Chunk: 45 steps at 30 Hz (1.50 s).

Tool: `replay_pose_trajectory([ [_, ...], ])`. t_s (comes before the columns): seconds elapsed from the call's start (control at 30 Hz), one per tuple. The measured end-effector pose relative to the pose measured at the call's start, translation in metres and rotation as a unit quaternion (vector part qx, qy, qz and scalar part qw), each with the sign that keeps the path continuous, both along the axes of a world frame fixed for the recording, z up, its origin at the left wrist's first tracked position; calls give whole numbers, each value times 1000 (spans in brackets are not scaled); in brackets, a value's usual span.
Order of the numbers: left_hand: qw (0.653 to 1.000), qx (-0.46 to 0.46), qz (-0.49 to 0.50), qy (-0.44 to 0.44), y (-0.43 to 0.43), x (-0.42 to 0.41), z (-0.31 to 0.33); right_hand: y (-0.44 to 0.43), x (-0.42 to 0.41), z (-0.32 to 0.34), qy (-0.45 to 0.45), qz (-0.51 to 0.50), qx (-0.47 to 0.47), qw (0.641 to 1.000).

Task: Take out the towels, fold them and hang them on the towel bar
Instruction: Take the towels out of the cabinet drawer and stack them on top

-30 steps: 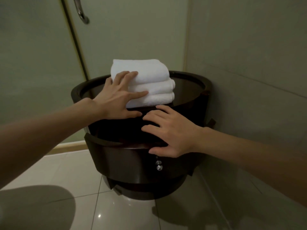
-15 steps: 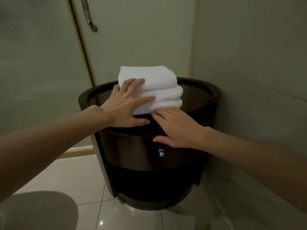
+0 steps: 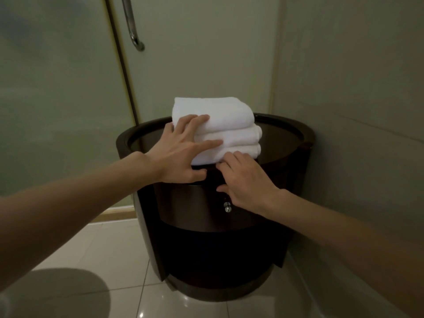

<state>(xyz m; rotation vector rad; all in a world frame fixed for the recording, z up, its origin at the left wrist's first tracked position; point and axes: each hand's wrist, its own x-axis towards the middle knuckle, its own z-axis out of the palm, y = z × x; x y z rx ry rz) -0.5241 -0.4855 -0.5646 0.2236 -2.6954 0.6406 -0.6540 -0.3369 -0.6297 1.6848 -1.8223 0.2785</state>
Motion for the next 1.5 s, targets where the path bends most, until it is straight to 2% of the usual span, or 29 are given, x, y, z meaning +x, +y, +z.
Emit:
replay_pose_trajectory([
  [0.2, 1000, -3, 0, -3, 0, 1, -1, -7, 4, -8, -8, -30, -27, 999],
  [0.47, 1000, -13, -2, -12, -8, 2, -4, 1, 7, -5, -16, -19, -13, 1000],
  [0.6, 1000, -12, 0, 3, -13, -1, -1, 12, -1, 16, 16, 21, -52, 998],
  [0.67, 999, -34, 8, 20, -13, -4, -1, 13, -10, 33, 35, 10, -71, 997],
  [0.8, 995, -72, 40, 49, -9, -16, -1, 6, -27, 68, 72, -66, 6, 995],
  [0.97, 995, -64, 56, 49, -10, -26, 1, -10, -39, 73, 108, -114, 82, 984],
  [1.17, 994, -73, 82, 24, -11, -34, 11, -27, -39, 75, 106, -136, 84, 981],
  [1.3, 991, -71, 113, 19, -14, -45, 10, -36, -44, 72, 92, -117, 66, 987],
  [1.5, 990, -25, 122, 69, -27, -55, 3, -49, -45, 66, 82, -95, 24, 992],
])
